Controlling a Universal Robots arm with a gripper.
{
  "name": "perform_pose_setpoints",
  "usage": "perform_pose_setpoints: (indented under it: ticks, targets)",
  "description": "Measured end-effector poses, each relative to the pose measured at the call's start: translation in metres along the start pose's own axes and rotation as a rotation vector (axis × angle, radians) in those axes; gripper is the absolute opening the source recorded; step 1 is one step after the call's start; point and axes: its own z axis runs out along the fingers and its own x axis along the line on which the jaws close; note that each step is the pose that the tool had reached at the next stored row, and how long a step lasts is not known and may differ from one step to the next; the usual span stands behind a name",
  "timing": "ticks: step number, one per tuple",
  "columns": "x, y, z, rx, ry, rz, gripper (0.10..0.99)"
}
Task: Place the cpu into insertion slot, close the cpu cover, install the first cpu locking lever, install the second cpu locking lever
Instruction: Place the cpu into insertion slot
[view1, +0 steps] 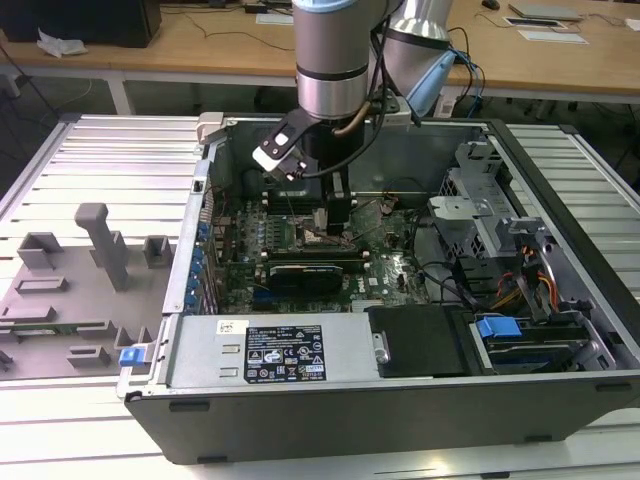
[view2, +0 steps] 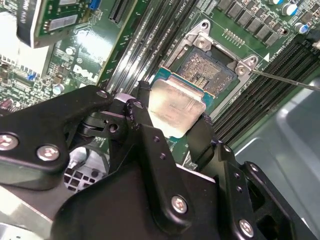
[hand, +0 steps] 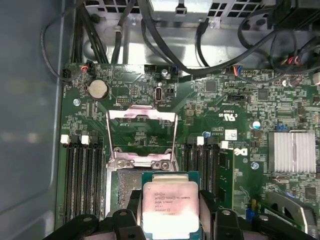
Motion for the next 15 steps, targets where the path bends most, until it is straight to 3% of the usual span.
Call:
perform_pose_setpoints:
  ticks: [5, 15]
  targets:
    - [0.0066, -0.0030, 0.0032, 0.000, -0.0002, 0.000, 0.541]
    - [0.0133, -0.0086, 0.0175, 0.000, -0.0004, 0.000, 0.541]
